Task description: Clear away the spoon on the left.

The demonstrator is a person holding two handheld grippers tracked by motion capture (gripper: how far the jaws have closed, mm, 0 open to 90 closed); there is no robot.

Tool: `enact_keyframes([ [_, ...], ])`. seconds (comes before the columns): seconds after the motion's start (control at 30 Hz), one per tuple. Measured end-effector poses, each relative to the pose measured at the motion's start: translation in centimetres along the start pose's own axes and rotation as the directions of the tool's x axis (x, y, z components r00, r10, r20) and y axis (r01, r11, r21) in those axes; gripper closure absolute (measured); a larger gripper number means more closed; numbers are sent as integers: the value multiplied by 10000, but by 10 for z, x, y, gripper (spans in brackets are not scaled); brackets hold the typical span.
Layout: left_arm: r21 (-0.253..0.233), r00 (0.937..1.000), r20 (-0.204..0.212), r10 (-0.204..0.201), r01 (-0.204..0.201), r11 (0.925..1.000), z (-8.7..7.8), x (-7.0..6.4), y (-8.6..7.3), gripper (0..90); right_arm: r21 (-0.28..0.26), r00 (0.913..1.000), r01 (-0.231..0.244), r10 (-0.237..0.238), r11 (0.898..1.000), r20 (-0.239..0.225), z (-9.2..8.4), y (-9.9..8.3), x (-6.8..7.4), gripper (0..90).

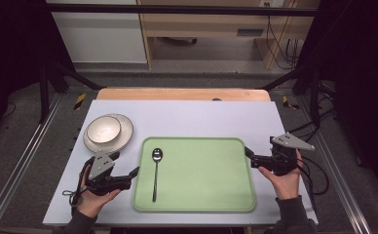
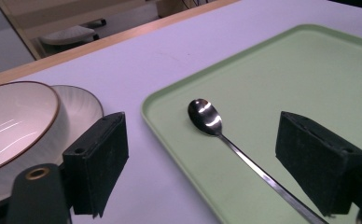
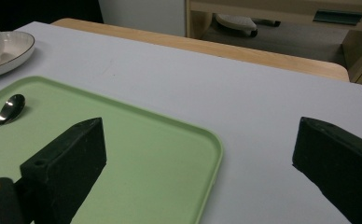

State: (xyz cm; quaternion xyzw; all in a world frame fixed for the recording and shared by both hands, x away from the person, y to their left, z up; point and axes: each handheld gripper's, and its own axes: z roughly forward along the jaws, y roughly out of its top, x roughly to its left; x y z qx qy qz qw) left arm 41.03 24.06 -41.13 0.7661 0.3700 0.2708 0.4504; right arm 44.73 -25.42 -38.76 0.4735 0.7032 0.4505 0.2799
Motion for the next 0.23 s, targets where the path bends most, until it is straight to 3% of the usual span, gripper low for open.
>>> enact_keyframes([
  [0.13, -150, 9993, 1, -372, 372, 9992, -4, 7, -5, 171, 21, 10000, -2, 2, 10000, 62, 0, 0, -1, 31],
  [0.23, -170, 9987, -242, -449, 445, 9989, -6, 11, -8, 171, 33, 10000, 28, -28, 10000, 88, -1, -1, -1, 31],
])
